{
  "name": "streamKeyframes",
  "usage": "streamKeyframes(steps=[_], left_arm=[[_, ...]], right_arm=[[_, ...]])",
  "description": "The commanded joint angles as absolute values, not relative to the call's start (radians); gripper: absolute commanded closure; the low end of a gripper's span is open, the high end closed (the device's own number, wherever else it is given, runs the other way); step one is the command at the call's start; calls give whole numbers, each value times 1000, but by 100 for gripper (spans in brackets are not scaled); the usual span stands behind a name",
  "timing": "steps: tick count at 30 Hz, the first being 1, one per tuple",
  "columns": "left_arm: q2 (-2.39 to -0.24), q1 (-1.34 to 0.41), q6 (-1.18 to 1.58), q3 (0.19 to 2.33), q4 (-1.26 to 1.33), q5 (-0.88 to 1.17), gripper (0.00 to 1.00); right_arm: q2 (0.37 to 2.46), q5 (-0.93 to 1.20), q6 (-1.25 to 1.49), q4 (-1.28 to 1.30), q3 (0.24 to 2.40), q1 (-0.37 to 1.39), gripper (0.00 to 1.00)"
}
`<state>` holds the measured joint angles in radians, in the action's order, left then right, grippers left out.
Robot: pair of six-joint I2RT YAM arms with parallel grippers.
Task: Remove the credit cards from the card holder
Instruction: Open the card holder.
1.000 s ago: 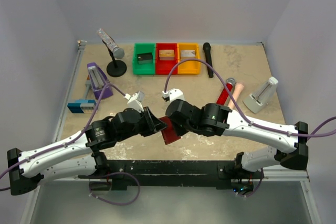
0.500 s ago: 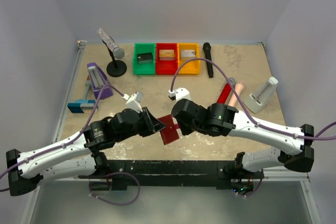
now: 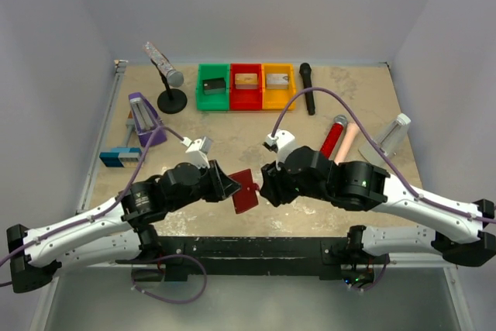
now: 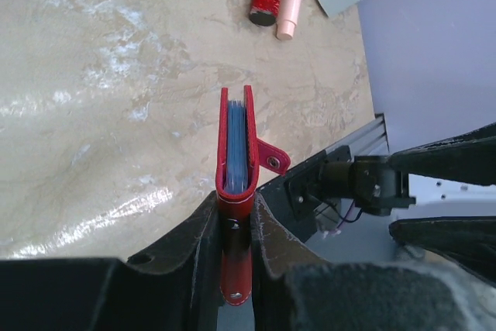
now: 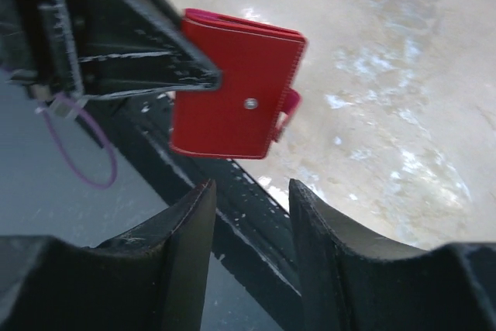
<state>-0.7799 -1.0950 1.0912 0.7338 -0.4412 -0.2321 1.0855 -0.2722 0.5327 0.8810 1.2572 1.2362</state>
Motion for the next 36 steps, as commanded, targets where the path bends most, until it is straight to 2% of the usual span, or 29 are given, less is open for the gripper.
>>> streamKeyframes(steps=[1, 7, 16, 22, 29, 36], left_arm=[[-724, -1092, 845, 634, -165, -94, 100], [-598, -1088, 862, 485, 38, -80, 100], [-555, -1085, 807, 515, 8, -20, 100], [-532, -1085, 782, 517, 2, 37, 100], [-473, -1083, 750, 471, 77, 115, 100], [-454, -1081, 723, 457, 141, 182, 100]], right_arm=[[1011, -51, 437, 632, 1158, 1236, 56], [1023, 66, 413, 624, 1147, 1236, 61], [1061, 34, 431, 686, 1109, 1232, 71], [1006, -14, 486, 701, 1052, 1181, 79], [976, -3, 495, 695, 1042, 1143, 80], [917, 106, 491, 623, 1029, 1134, 79]])
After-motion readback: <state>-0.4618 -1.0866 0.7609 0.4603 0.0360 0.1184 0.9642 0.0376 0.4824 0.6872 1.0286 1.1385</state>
